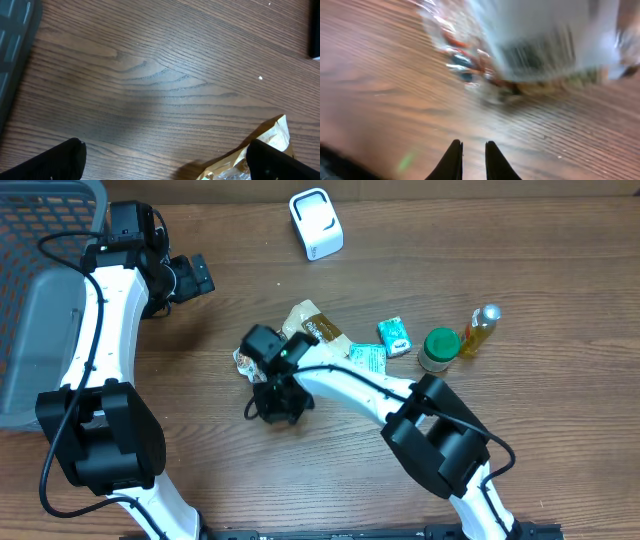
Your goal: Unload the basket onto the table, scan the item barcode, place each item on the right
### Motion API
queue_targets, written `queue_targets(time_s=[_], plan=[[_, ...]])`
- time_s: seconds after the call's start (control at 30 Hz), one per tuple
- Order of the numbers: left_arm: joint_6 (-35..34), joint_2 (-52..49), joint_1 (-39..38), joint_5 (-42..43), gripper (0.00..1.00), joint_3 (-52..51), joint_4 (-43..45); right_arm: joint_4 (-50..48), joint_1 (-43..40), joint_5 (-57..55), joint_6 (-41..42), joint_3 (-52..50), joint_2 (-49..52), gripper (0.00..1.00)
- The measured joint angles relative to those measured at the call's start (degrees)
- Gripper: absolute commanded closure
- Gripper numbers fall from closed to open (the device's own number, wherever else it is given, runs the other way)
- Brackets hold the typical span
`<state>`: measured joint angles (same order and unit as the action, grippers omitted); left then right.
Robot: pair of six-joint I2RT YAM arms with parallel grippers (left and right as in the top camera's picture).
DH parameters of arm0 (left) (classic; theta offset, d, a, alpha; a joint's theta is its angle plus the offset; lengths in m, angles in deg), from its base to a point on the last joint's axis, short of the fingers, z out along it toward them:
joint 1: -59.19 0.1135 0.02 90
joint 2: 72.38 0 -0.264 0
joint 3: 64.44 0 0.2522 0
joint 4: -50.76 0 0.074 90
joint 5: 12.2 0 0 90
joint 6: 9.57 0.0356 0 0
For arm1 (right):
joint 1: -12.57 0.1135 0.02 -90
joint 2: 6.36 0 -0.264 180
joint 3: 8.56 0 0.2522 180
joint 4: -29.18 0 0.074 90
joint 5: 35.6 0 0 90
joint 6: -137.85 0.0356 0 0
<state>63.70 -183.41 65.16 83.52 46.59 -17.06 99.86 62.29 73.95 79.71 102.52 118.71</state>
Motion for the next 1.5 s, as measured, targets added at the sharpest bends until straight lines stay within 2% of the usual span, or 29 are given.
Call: queue_targets(time_s=[0.07,0.13,0.17,0.37,0.57,0.87,1.5], plan=[[0.0,0.0,0.0,0.0,0.00,0.0,0.0,1.6,-1.3,0.4,-1.5,3.7,0.0,0.83],[0.0,0.0,0.0,0.0,0.00,0.0,0.0,2.7,-3.1,0.3,-3.1,6.8,-0.3,0.64],[0.0,0.0,0.0,0.0,0.00,0.0,0.0,2.6,-4.5,-0.4,-3.5,8.1,-0.7,0.60],[0.0,0.0,0.0,0.0,0.00,0.0,0.0,-1.1,-11.4,-5.9,-6.4,9.2,-1.8,0.57],[0.0,0.0,0.0,0.0,0.00,0.0,0.0,-2.4,-17.2,-8.2,-14.6,9.2,-1.8,0.43],[0.0,0.0,0.0,0.0,0.00,0.0,0.0,-2.4,-19.6,-6.4,-26.2,9.2,-1.8,0.42],[0.0,0.0,0.0,0.0,0.00,0.0,0.0,-2.4,-19.6,-4.9,-30.4,9.2,-1.7,0.42]])
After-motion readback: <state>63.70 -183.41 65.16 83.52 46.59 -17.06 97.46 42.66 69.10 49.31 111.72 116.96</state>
